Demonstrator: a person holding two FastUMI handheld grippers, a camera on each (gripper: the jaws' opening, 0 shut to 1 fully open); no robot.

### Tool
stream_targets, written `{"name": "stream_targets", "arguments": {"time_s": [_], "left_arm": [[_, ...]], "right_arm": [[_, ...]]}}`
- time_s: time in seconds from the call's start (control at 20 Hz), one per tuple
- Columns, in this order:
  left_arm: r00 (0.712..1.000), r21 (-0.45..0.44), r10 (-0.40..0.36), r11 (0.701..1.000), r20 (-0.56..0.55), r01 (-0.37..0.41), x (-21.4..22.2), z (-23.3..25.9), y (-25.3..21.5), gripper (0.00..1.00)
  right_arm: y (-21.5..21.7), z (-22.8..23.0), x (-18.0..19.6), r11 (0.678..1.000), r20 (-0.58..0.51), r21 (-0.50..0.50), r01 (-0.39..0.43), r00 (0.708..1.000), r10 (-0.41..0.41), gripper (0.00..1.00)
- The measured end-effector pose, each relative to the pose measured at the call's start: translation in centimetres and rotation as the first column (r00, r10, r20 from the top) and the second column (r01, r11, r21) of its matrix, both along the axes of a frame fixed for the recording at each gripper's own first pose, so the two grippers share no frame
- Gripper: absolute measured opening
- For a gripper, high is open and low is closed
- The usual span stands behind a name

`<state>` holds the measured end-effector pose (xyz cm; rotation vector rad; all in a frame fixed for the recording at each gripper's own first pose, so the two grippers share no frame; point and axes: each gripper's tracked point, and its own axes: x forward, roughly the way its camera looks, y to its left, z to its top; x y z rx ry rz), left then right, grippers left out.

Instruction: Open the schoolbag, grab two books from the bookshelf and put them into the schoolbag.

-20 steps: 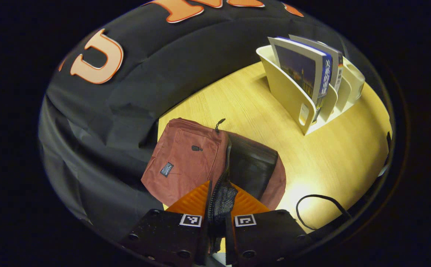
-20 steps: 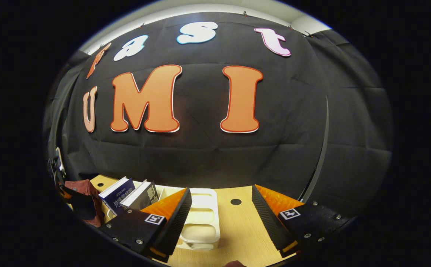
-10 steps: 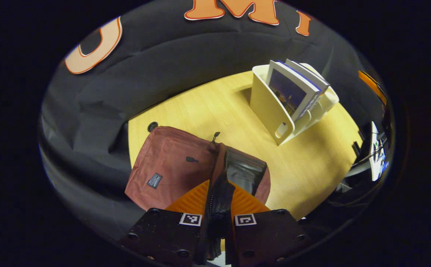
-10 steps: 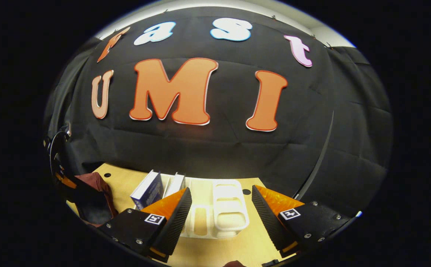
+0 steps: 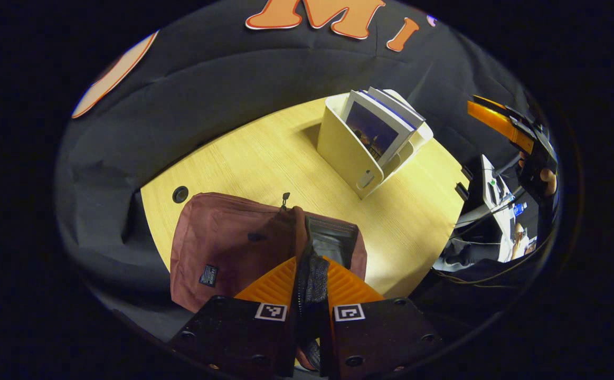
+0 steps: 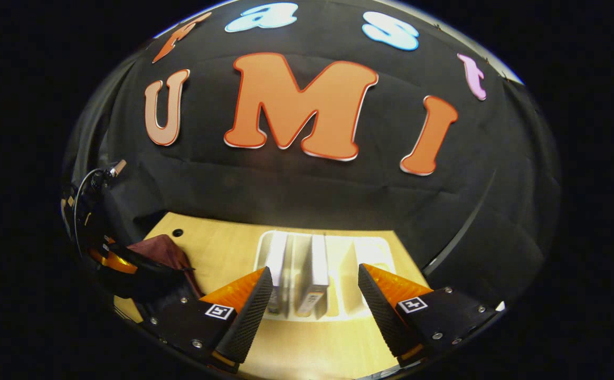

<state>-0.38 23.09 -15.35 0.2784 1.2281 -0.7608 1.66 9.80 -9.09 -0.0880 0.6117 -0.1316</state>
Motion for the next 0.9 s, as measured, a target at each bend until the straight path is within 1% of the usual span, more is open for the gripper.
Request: {"name": "stream_targets", "arguments": {"time_s": [0.05,0.1,0.2,0.25,0.3,0.35,0.4,0.45,0.5,0.6,0.75,0.8,0.85,0.9], "left_arm": [[1.000,0.002,-0.010,1.000,0.002,0.010,0.2,0.3,0.1,0.18],[1.000,0.009,-0.018,1.000,0.002,0.018,0.5,0.6,0.0,0.18],[0.999,0.028,-0.027,0.999,0.017,0.027,1.0,1.2,0.0,0.18],[0.999,0.032,-0.028,0.999,0.021,0.028,1.0,1.6,-0.2,0.18],[0.999,0.038,-0.027,0.999,0.022,0.027,1.1,2.0,-0.5,0.18],[0.999,0.041,-0.036,0.999,0.033,0.034,1.3,2.3,-0.8,0.18],[0.998,0.048,-0.043,0.998,0.040,0.041,1.5,2.7,-1.0,0.18],[0.997,0.054,-0.051,0.997,0.053,0.048,1.9,3.0,-1.2,0.18],[0.997,0.062,-0.052,0.997,0.054,0.049,2.1,3.1,-1.4,0.18],[0.997,0.061,-0.063,0.996,0.043,0.061,1.8,3.1,-1.9,0.18],[0.999,0.057,-0.037,0.998,0.004,0.037,1.3,2.0,-2.1,0.18],[1.000,0.054,-0.025,0.998,-0.012,0.025,1.2,1.6,-1.9,0.10],[1.000,0.063,-0.019,0.998,-0.020,0.020,1.1,1.2,-1.7,0.10],[0.999,0.065,-0.007,0.998,-0.033,0.009,1.1,0.9,-1.4,0.08]], "right_arm": [[0.5,-0.7,0.6,0.999,-0.045,0.035,-0.008,0.999,0.010,0.97],[0.4,-1.3,1.1,0.999,-0.083,0.049,-0.014,0.996,0.018,0.97],[0.3,-3.2,2.7,0.997,-0.167,0.004,-0.077,0.983,0.077,0.97],[0.2,-4.2,3.0,0.995,-0.215,-0.013,-0.095,0.972,0.090,0.97],[0.6,-5.1,3.5,0.994,-0.263,0.006,-0.107,0.959,0.105,0.97],[1.2,-5.8,3.9,0.992,-0.303,0.046,-0.114,0.945,0.122,0.97],[2.0,-6.5,4.4,0.986,-0.338,0.095,-0.138,0.927,0.162,0.97],[2.3,-7.1,4.7,0.982,-0.370,0.120,-0.148,0.911,0.182,0.96],[2.5,-7.7,5.1,0.979,-0.399,0.125,-0.161,0.895,0.199,0.95],[2.4,-8.9,6.2,0.980,-0.434,0.118,-0.162,0.879,0.198,0.93],[3.0,-11.3,7.5,0.978,-0.493,0.125,-0.166,0.845,0.207,0.89],[3.5,-11.8,7.8,0.977,-0.504,0.127,-0.169,0.837,0.211,0.89],[3.8,-12.2,8.0,0.976,-0.512,0.127,-0.178,0.831,0.218,0.88],[3.9,-12.5,8.2,0.976,-0.519,0.123,-0.180,0.826,0.218,0.86]]}}
